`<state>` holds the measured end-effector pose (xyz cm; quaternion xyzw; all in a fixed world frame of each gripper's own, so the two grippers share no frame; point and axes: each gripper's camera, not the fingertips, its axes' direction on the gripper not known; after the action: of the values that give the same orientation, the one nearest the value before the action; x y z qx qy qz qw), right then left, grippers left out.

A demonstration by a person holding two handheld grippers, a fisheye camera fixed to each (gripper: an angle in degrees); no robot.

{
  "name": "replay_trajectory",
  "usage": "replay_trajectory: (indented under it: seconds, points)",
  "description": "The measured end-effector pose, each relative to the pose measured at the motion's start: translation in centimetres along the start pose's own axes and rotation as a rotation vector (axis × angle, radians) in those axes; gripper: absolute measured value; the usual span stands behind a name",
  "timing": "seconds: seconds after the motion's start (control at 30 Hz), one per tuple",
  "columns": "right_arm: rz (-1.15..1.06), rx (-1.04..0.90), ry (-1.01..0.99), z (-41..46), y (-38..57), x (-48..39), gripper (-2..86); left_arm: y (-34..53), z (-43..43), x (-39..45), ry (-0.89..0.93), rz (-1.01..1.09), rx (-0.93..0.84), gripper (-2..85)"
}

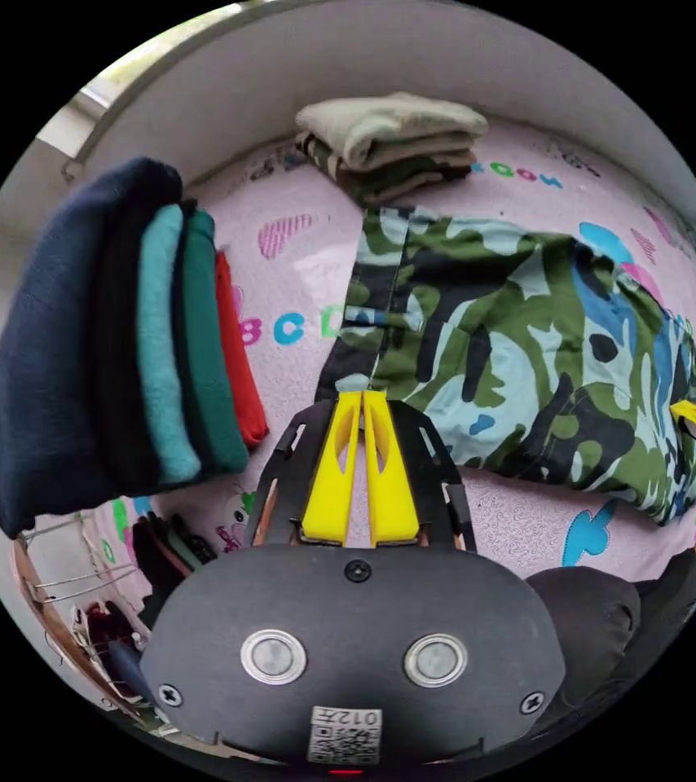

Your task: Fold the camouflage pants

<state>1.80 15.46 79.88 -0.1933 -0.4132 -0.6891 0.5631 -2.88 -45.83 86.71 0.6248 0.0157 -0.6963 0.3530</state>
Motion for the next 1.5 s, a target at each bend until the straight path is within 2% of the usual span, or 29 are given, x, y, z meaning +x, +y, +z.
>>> replay_trajectory:
  seconds: [0.07,0.13,0.2,0.27,0.3,0.43,0.53,0.63,0.7,0.83,1.0,1.07,1.13,1.23,1.37,1.47,1.5]
  points:
    - [0.004,-0.004,-0.011,-0.3,0.1,0.0,-0.8,-0.1,-2.4,0.7,-0.022,0.029,0.111,-0.1]
    - [-0.006,0.007,-0.016,-0.8,0.4,-0.2,-0.8,-1.3,-3.5,1.9,0.029,0.094,0.179,-0.1]
    - [-0.018,0.012,-0.015,-1.2,0.6,-0.3,-0.8,-4.2,-3.1,4.4,0.183,0.236,0.180,-0.1]
    - [-0.020,0.008,-0.019,-1.6,0.7,-0.4,-0.8,-6.5,-2.0,6.8,0.232,0.334,0.156,-0.1]
    - [-0.018,0.005,-0.026,-1.9,0.7,-0.4,-0.8,-8.0,-1.0,8.3,0.199,0.373,0.135,-0.1]
    - [-0.014,0.009,-0.061,-3.1,1.0,0.0,-0.8,-12.0,1.4,10.5,0.098,0.372,0.102,-0.1]
    - [-0.021,0.019,-0.084,-4.0,1.3,0.2,-0.8,-14.4,3.7,10.6,0.143,0.373,0.022,0.0]
    - [-0.020,0.022,-0.102,-5.0,1.4,0.3,-0.8,-15.2,4.3,8.9,0.245,0.320,0.030,0.0]
    - [-0.021,0.027,-0.101,-5.6,1.5,0.3,-0.8,-15.1,4.5,7.9,0.298,0.302,0.026,0.0]
    - [0.011,0.061,-0.103,-7.2,2.2,0.3,-0.8,-13.1,2.9,7.1,0.285,0.259,0.037,0.4]
    - [0.162,0.144,-0.190,-9.3,4.0,1.7,-0.5,-7.5,-2.7,10.0,0.513,0.276,0.192,0.4]
    - [0.229,0.232,-0.152,-11.1,5.1,2.3,0.3,-6.3,-4.3,12.5,0.571,0.276,0.266,0.6]
    - [0.374,0.347,-0.002,-13.6,6.6,3.5,5.1,-5.5,-5.3,15.7,0.601,0.277,0.313,1.1]
    - [0.432,0.353,0.039,-14.6,7.5,5.1,13.1,-4.4,-5.9,21.6,0.590,0.269,0.340,2.9]
    - [0.475,0.285,0.027,-13.9,8.6,6.6,14.5,-2.6,-4.9,28.2,0.502,0.293,0.282,4.8]
    - [0.415,0.328,0.049,-14.4,9.1,6.0,14.2,-2.1,-3.2,31.0,0.399,0.339,0.201,4.9]
    - [0.408,0.324,0.066,-14.9,8.9,5.7,14.0,-1.5,-3.4,31.2,0.400,0.350,0.255,4.8]
